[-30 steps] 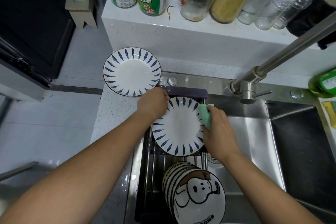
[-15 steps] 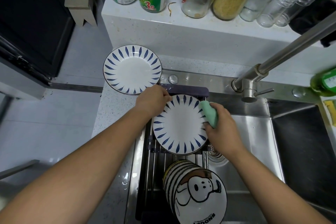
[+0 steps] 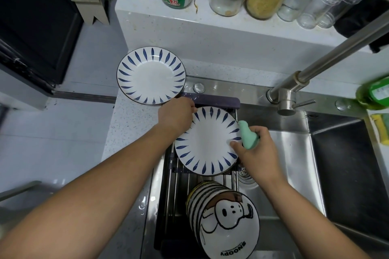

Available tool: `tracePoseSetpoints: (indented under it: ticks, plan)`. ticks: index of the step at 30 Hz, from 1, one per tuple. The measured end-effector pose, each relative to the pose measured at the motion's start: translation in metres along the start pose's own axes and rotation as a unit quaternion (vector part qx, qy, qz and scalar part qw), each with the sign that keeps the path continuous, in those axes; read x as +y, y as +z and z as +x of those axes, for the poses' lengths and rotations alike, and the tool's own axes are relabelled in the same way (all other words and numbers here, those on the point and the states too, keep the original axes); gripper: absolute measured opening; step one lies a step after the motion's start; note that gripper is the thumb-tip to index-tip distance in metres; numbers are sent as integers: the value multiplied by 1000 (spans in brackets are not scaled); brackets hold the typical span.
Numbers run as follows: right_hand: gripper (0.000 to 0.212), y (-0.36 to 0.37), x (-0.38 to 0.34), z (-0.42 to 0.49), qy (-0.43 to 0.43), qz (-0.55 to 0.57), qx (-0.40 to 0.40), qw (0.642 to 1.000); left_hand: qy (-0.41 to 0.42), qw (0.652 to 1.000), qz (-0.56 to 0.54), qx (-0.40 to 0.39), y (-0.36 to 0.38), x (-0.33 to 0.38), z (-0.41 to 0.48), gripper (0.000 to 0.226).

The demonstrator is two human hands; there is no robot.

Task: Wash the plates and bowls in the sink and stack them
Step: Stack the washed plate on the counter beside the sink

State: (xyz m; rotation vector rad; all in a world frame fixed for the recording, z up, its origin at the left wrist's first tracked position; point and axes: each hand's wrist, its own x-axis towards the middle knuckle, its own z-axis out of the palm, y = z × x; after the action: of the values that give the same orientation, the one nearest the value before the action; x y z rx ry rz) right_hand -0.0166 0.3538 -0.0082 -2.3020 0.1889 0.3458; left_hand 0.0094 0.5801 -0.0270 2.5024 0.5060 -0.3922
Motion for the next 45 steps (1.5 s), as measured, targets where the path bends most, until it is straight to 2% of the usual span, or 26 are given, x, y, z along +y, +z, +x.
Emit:
tracePoseSetpoints:
  ticks: [4, 9, 17, 22, 24, 28, 31, 34, 37, 41, 45]
  plan:
    - [44, -4, -2, -8, -23, -39, -2, 999, 13, 1000, 20, 0, 2, 0, -2, 29]
    - [50, -1, -9, -13, -81, -100, -10, 992, 22, 999, 47, -16, 1, 2, -5, 34]
    - [43, -9, -1, -7, -80, -23, -17, 996, 0, 999, -32, -29, -8, 2, -3, 21]
    - [40, -25, -1, 0, -86, 46, 4, 995, 17, 992, -123, -11, -15, 6, -7, 20]
    - [40, -31, -1, 0, -87, 66, 5, 994, 23, 987, -160, -10, -21, 9, -11, 28]
    - [37, -45, -5, -6, -85, 114, 11, 990, 3, 959, -278, -45, -34, 20, -26, 49]
    - [36, -57, -5, -12, -84, 135, 13, 987, -48, 907, -397, -132, -38, 27, -42, 56]
    - [35, -70, -4, -23, -78, 151, 6, 985, -38, 864, -473, -170, -38, 32, -65, 37]
    - [33, -86, -4, -33, -89, 154, 8, 984, -33, 832, -529, -162, -41, 43, -87, 34]
    - [25, -113, -3, -48, -72, 173, -2, 982, -32, 813, -565, -136, -45, 66, -115, 30]
    - [14, -144, 10, -75, -79, 161, -19, 984, 14, 840, -536, -82, -45, 89, -146, 27]
